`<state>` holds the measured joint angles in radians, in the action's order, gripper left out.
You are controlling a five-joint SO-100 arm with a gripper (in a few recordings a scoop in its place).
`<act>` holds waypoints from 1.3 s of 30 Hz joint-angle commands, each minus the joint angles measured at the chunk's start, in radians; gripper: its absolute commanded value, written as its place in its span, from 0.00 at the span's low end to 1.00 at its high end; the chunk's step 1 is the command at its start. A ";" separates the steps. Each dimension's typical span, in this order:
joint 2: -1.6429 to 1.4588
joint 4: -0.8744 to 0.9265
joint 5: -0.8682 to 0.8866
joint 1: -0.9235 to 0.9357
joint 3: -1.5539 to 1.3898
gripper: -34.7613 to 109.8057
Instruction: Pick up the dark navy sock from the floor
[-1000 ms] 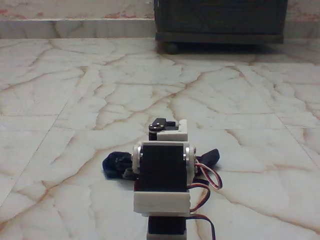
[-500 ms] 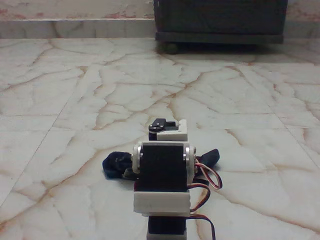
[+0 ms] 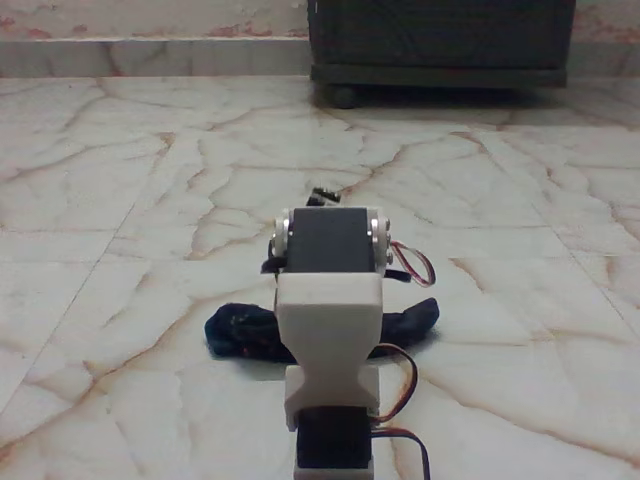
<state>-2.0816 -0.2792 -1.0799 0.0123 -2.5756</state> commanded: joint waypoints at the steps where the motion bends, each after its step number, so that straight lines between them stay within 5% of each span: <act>1: 0.029 0.005 0.100 -0.005 0.083 0.24; 4: 0.097 0.055 0.250 -0.006 0.201 0.24; 16: 0.555 0.772 0.902 -0.048 0.905 0.24; 33: 1.224 1.325 1.330 -0.138 1.654 0.31; 39: 1.434 1.454 1.355 -0.146 1.894 0.33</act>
<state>-0.6335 1.1720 0.2684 -0.1227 -0.7256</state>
